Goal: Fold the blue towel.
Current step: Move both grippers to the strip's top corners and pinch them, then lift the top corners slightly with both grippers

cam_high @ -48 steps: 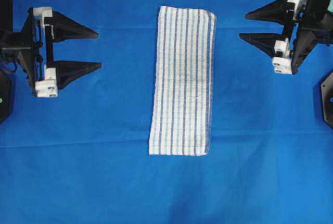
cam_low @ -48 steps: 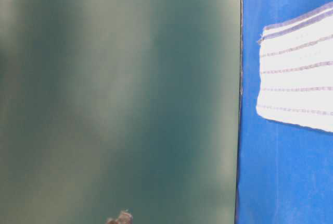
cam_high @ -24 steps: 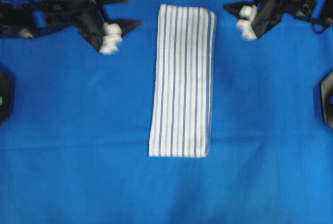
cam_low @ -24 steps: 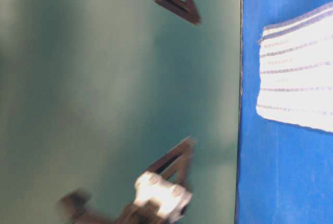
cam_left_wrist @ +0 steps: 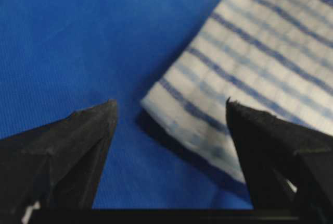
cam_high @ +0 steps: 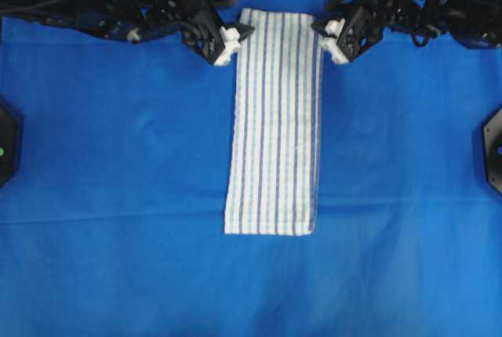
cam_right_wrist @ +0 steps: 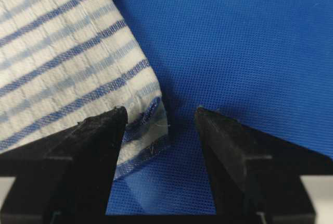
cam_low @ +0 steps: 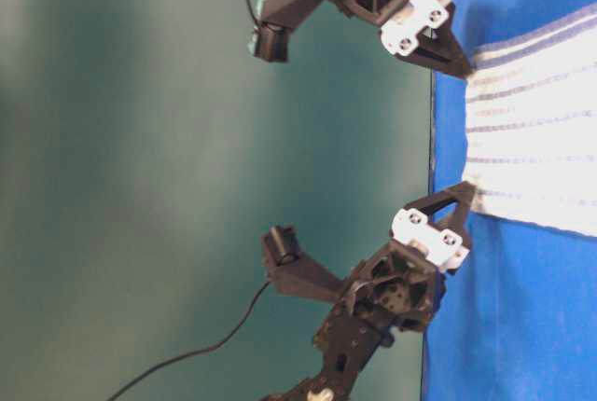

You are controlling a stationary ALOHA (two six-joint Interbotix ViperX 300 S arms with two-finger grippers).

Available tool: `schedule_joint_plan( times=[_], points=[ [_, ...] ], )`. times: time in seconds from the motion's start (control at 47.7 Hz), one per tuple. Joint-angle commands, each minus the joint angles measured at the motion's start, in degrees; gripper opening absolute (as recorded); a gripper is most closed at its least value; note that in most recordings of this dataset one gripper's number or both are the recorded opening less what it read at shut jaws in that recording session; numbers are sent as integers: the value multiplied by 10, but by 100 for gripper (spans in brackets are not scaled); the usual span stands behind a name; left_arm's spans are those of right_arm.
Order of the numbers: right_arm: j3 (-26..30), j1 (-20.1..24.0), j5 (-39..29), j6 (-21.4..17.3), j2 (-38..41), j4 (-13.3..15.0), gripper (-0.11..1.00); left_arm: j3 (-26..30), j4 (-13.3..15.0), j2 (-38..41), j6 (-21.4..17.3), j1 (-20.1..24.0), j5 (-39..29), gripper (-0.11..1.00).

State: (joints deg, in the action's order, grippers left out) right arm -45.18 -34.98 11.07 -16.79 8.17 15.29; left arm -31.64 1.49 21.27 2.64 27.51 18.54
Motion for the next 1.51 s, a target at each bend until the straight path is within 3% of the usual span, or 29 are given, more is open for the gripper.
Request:
schedule_joint_plan(
  times=[0.0,0.189,0.252,0.356,0.503,0.566,1.09,1.488],
  points=[
    [11,-2,7,1,-1,-2,60,16,0,-2,-1,4,5,78],
    [11,-3,7,1,9,-1,59,20,0,11,-2,8,3,75],
    [12,-3,7,1,11,1,57,19,0,13,-2,5,3,69],
    [14,-2,7,4,13,2,45,18,0,18,-2,-1,3,47],
    [14,-1,7,7,13,3,8,18,1,26,-3,-7,3,12],
    [14,0,6,7,13,4,6,18,0,27,-4,-9,3,4],
    [12,0,-4,6,-30,4,6,9,0,-40,-54,-3,-22,4],
    [23,-9,-5,10,-34,5,6,23,0,-39,-76,14,-21,4]
  ],
)
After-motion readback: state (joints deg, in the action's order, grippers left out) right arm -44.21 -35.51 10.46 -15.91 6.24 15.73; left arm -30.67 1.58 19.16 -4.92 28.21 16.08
